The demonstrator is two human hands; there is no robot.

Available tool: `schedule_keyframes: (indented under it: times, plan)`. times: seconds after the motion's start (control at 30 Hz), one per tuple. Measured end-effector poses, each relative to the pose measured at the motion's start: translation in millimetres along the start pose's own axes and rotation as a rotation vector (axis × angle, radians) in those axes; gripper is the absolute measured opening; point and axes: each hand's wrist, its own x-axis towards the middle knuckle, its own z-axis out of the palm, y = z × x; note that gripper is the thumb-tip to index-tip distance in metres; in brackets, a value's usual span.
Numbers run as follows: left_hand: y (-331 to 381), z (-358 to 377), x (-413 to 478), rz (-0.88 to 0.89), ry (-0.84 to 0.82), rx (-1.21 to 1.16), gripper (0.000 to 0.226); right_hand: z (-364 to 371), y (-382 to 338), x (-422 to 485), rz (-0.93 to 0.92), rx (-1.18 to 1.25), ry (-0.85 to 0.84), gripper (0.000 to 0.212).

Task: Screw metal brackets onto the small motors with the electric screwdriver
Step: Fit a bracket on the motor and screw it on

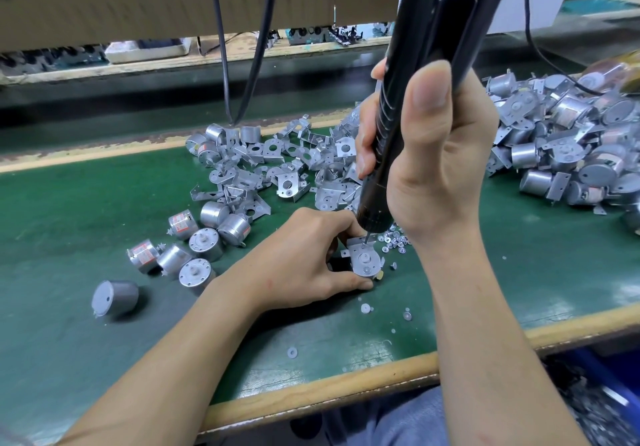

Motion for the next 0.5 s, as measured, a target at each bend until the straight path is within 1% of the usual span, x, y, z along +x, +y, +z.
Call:
schedule_keyframes:
  times: [0.1,0.3,0.43,0.5]
  plan:
    - [-0.1,0.3,0.0,-0.001,0.000,0.004,0.047,0.7,-0.7,-0.4,0.002,0.006,0.003,0.080]
    - [-0.2,0.6,0.6,-0.002,-0.006,0.007,0.049,1.8,-1.3,-0.5,-0.011,-0.009,-0.001,0.084]
    - [-0.2,0.0,0.5,-0.002,-0.012,0.008,0.051,1.3,-1.2,-0.2,-0.004,-0.011,-0.008,0.082]
    - [-0.2,-0.1,0.4,0.001,-0.018,0.009,0.052,1.4,-1.1,0.1,-0.001,-0.010,-0.014,0.084]
